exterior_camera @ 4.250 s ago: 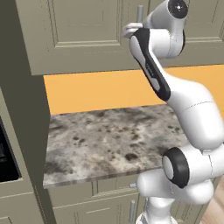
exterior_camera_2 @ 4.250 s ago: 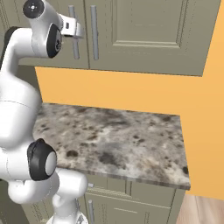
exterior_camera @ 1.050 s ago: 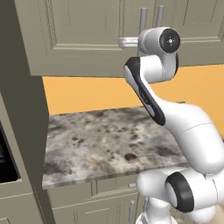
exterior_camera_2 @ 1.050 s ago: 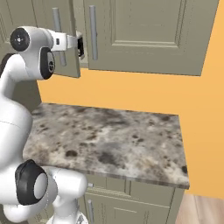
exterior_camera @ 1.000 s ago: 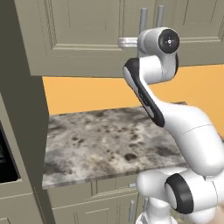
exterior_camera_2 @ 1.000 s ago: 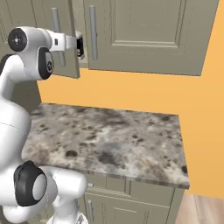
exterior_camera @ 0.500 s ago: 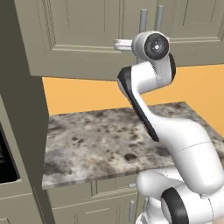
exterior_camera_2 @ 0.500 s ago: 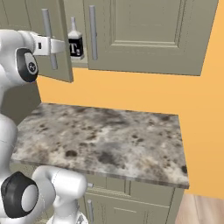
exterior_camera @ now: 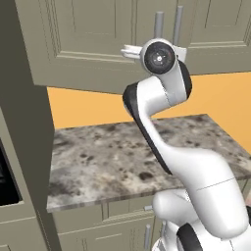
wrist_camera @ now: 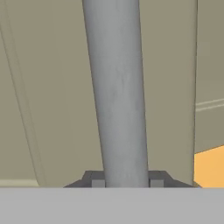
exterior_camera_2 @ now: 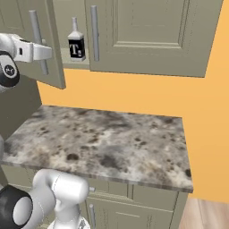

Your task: Get the candle and the liquor from the cabinet and move them to the dining counter.

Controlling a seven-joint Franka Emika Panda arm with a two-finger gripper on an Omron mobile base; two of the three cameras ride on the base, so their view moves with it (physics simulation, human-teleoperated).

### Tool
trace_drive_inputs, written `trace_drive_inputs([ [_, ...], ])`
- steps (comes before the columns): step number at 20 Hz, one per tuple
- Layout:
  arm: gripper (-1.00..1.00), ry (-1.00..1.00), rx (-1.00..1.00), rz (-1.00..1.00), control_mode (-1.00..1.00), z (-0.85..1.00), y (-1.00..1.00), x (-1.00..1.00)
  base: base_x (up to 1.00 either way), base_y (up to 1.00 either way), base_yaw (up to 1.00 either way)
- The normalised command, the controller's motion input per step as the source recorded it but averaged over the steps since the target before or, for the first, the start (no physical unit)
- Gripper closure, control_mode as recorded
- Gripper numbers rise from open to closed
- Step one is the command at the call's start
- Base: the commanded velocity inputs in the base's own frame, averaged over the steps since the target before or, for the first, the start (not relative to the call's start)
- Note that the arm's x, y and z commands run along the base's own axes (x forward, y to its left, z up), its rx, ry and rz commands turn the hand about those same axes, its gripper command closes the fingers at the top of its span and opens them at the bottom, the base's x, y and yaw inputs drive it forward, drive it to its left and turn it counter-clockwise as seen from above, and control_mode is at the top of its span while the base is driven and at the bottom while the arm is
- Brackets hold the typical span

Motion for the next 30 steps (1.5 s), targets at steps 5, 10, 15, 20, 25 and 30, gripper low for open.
trace_drive_inputs([
  [5,1.0,0.0,0.06,-0.04,-1.0,0.03,0.54,-0.47,0.0,0.0,0.0],
  [10,1.0,0.0,0.06,-0.01,-1.0,0.04,0.56,-0.41,0.0,0.0,0.0],
  [15,-1.0,0.0,0.05,0.0,-1.0,0.0,0.57,-0.33,0.0,0.0,0.0],
  [20,-1.0,0.0,0.06,0.03,-1.0,0.0,0.23,-0.11,0.0,0.0,0.0],
  [25,-1.0,0.0,0.06,0.08,-1.0,0.0,-0.03,-0.57,0.0,0.0,0.0],
  [30,-1.0,0.02,0.22,0.05,-1.0,0.0,-0.1,-0.46,0.0,0.0,0.0],
])
